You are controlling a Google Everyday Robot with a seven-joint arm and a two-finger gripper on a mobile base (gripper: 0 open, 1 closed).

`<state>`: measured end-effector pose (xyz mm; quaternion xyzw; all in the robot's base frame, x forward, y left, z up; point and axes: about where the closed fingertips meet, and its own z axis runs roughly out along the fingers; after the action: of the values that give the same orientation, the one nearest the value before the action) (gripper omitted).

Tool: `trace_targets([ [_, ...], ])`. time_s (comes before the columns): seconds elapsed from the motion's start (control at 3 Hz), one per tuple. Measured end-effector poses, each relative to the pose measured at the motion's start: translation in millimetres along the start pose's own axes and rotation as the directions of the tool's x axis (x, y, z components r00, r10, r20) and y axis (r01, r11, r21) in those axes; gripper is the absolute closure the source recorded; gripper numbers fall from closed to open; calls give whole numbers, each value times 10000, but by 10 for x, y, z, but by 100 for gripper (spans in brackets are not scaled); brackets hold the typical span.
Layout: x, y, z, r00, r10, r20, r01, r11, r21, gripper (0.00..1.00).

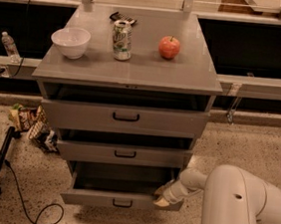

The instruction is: Open bottom drawer

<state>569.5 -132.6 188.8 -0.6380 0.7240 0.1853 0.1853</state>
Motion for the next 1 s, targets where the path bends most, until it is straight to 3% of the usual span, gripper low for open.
trace_targets([
  [0.33,0,1,-1,10000,2,0,-2,10000,-1,100],
  [0.67,11,69,-4,9999,137,-18,-137,9999,-89,71],
  [1.0,49,254,2,9987,501,-71,-503,9982,-323,49],
])
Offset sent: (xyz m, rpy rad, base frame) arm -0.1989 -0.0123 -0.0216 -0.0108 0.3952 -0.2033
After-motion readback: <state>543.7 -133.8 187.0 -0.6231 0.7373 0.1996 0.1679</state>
